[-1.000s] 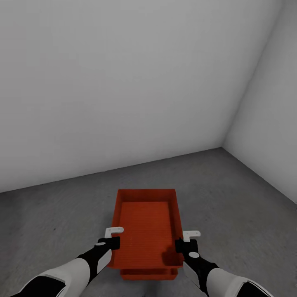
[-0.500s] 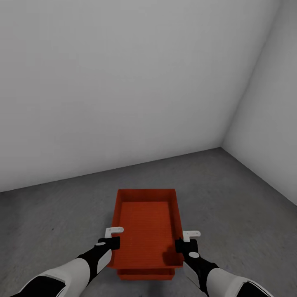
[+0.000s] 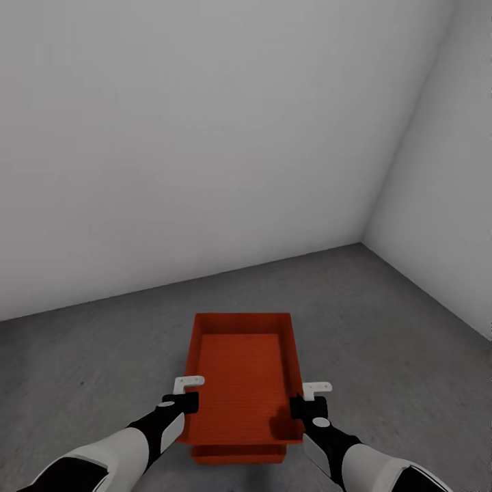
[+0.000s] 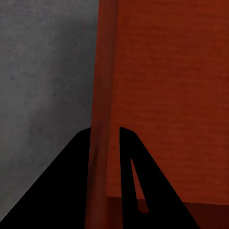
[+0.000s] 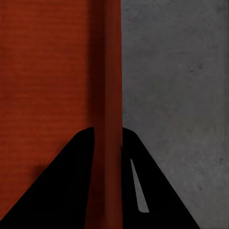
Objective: Move the two storage containers from the living room to the garage. In the garage, place one container on the floor and stack the other container on top of it (either order is fine).
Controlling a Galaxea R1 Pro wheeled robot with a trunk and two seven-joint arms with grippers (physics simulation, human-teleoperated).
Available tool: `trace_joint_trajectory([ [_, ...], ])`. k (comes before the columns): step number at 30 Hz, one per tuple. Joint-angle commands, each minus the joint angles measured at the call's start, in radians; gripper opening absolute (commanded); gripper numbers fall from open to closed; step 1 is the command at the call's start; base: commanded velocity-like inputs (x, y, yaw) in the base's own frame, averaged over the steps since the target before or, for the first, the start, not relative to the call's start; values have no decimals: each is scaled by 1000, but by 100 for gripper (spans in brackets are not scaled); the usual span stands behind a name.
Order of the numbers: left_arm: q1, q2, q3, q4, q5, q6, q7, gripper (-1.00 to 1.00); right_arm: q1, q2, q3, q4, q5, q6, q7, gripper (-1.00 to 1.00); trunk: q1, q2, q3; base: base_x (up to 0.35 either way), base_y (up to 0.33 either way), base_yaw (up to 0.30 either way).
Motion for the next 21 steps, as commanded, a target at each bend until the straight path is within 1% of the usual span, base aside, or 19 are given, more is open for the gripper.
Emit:
trace_joint_trajectory([
  [1,-2,12,62,-3,-3,-29,81,-100,1,0,21,0,-11,3,7,-100,0,-1,-1,0,0,-41],
  [21,-2,12,62,-3,-3,-27,81,-100,1,0,21,0,-11,3,7,-100,0,-1,-1,0,0,-4],
])
